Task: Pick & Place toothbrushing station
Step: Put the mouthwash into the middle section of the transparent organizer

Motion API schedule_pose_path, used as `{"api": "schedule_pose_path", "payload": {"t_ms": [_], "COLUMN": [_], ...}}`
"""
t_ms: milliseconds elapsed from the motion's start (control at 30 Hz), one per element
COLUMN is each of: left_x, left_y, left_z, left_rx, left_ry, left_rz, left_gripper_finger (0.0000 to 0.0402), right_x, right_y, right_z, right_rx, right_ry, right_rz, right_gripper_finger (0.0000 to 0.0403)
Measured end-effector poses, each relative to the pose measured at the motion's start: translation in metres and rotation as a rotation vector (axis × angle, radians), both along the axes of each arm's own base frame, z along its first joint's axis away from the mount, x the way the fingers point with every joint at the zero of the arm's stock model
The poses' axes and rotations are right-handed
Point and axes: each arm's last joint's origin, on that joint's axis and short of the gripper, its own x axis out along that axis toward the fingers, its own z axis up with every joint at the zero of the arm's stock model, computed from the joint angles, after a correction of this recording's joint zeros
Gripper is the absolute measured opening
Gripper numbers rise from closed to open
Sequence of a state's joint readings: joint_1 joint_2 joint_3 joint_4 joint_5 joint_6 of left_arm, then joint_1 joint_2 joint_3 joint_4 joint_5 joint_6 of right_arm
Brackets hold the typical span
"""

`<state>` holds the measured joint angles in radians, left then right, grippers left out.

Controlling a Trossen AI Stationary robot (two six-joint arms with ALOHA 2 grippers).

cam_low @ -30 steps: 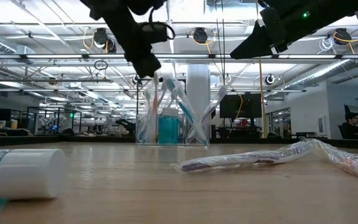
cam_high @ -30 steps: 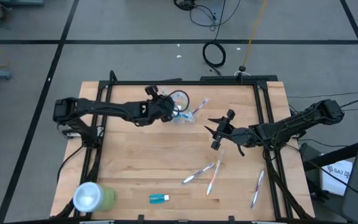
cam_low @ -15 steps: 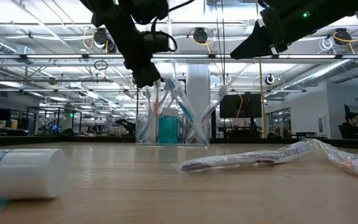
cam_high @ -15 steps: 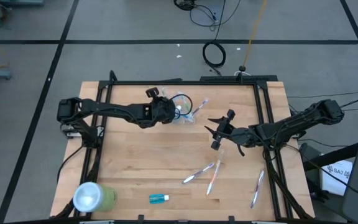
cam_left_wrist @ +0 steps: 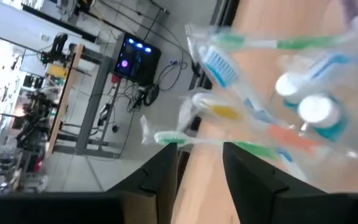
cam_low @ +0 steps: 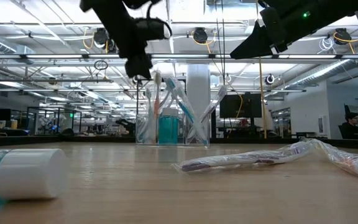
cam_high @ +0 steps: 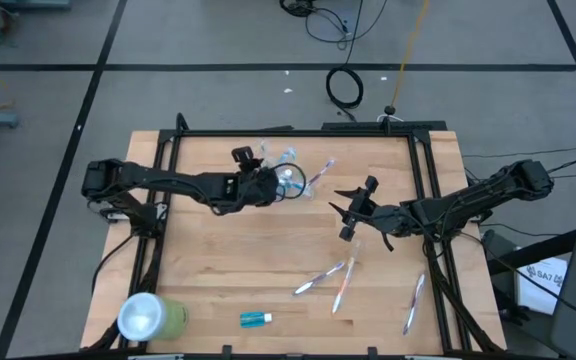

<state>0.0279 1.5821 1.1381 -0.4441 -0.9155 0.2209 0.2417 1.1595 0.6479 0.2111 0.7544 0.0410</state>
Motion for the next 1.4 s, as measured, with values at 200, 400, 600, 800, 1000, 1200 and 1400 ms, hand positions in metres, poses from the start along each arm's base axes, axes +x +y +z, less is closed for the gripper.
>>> {"api": "schedule_pose_path", "payload": {"t_ms": [200, 400, 600, 800, 1000, 1200, 1400], "left_x": [-0.020, -0.028, -0.030, -0.033, -0.026, -0.010, -0.005], "left_y": [-0.026, -0.062, -0.116, -0.170, -0.212, -0.224, -0.236], "left_z": [0.025, 0.033, 0.021, 0.000, -0.030, -0.050, -0.072], "left_rx": [-0.232, -0.737, -0.966, -1.056, -1.079, -1.178, -1.217], "left_ry": [-0.127, -0.188, -0.092, -0.052, -0.091, -0.186, -0.158], "left_rz": [-0.127, -0.398, -0.547, -0.532, -0.509, -0.430, -0.428], "left_gripper_finger": [0.0140, 0.0136, 0.0136, 0.0136, 0.0136, 0.0136, 0.0136], "right_x": [0.000, 0.000, 0.000, 0.000, 0.000, 0.000, -0.001], "right_y": [0.000, 0.000, 0.000, 0.000, 0.000, 0.000, 0.000], "right_z": [0.000, 0.000, 0.000, 0.000, 0.000, 0.000, -0.002], "right_rx": [0.000, 0.000, 0.000, 0.000, 0.001, 0.078, 0.129], "right_ry": [0.001, 0.001, 0.001, 0.001, -0.001, -0.048, -0.058], "right_rz": [0.000, 0.000, 0.000, 0.000, 0.000, -0.025, -0.045], "right_gripper_finger": [0.0155, 0.0155, 0.0155, 0.0155, 0.0155, 0.0155, 0.0155]}}
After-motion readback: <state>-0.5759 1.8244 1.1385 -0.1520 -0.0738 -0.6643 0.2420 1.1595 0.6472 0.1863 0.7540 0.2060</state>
